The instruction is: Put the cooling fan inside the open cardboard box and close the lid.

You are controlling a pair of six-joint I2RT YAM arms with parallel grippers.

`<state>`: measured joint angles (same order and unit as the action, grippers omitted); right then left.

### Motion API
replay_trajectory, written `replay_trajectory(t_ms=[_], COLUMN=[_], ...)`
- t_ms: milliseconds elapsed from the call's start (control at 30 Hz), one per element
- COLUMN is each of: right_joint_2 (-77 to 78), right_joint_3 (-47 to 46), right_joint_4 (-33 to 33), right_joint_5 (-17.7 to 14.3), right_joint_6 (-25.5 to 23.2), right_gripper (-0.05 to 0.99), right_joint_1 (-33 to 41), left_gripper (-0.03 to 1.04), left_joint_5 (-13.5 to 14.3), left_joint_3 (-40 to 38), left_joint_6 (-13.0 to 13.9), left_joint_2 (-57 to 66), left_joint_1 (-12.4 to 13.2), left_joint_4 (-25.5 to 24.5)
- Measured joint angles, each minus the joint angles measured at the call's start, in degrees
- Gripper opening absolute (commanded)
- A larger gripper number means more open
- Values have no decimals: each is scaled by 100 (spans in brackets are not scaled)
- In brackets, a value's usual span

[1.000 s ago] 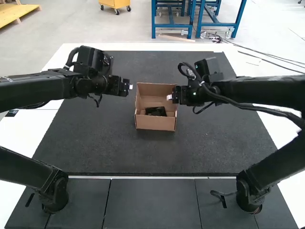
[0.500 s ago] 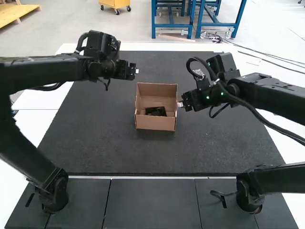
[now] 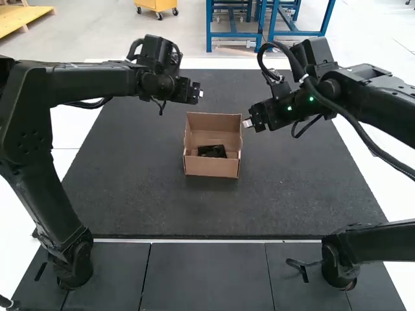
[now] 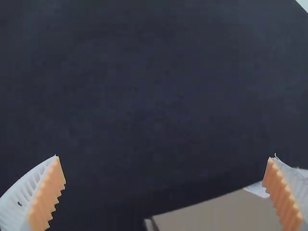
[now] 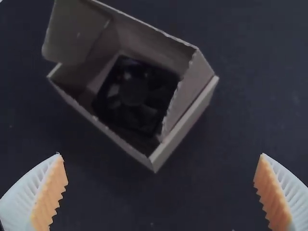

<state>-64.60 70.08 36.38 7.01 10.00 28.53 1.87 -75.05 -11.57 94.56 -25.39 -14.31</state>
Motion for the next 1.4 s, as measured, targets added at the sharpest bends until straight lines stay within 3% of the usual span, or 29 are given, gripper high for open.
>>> replay_trajectory(t_ms=[300, 533, 833, 1400], right_joint_2=[0, 0, -188, -225], right_joint_3=[293, 498, 518, 748], right_joint_4=[186, 350, 365, 538], right_joint_5=[2, 2, 2, 2], right_joint_6=[33, 33, 33, 33], right_gripper=[89, 89, 89, 89], right_joint_1=[0, 2, 0, 0], left_gripper=[97, 97, 97, 97], left_joint_5=[-63, -92, -216, -365], left_joint_3=[-76, -76, 42, 824], left_joint_6=[-2, -7, -24, -26], left_joint_2=[-2, -79, -127, -214], left_joint_1=[-87, -129, -348, -352], left_joint_4=[-857, -1139, -1163, -885])
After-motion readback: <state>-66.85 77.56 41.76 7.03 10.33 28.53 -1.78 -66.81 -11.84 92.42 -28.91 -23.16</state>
